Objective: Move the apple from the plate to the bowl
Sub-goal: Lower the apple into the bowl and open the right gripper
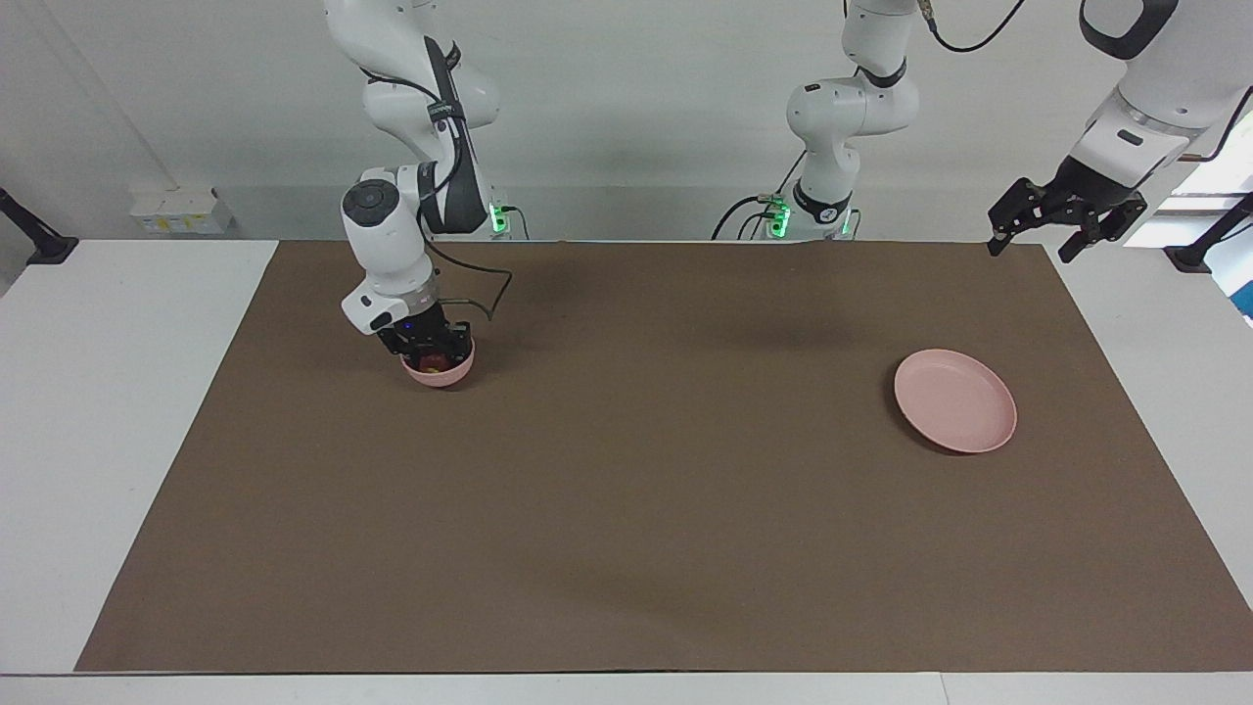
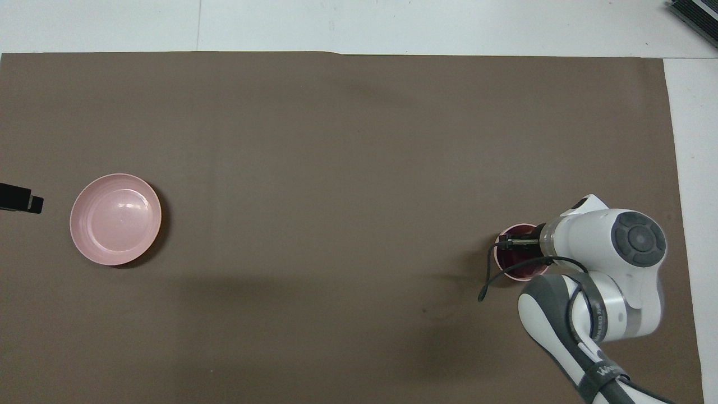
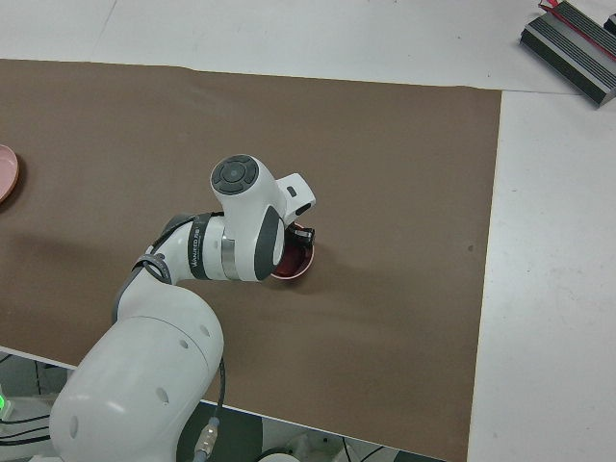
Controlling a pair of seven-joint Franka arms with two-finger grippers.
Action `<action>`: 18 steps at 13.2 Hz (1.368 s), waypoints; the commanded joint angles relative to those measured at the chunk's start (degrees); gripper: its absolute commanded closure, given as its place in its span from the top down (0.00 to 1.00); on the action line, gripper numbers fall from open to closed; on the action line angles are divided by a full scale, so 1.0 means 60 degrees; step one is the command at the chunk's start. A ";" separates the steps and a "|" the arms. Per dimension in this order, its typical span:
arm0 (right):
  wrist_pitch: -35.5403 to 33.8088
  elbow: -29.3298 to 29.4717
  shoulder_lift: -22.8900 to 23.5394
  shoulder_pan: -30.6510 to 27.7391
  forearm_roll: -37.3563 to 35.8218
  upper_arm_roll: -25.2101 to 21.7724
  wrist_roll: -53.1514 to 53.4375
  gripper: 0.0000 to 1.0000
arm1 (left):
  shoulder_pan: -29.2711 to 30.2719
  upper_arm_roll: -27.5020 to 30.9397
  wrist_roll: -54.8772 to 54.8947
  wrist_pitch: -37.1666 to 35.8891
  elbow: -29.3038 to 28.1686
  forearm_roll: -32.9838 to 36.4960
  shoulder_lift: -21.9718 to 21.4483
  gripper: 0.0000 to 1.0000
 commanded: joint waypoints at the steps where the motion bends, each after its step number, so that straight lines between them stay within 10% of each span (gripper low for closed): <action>1: -0.0785 0.0689 -0.0170 -0.0117 -0.0186 0.0101 0.0171 1.00 | -0.0008 -0.0121 0.0079 0.0096 -0.0098 0.0069 -0.0116 1.00; 18: -0.8111 0.7910 -0.0112 -0.0791 -0.0186 0.0101 -0.1192 1.00 | -0.0492 -0.0224 0.0006 -0.0095 0.0283 0.0612 -0.0160 1.00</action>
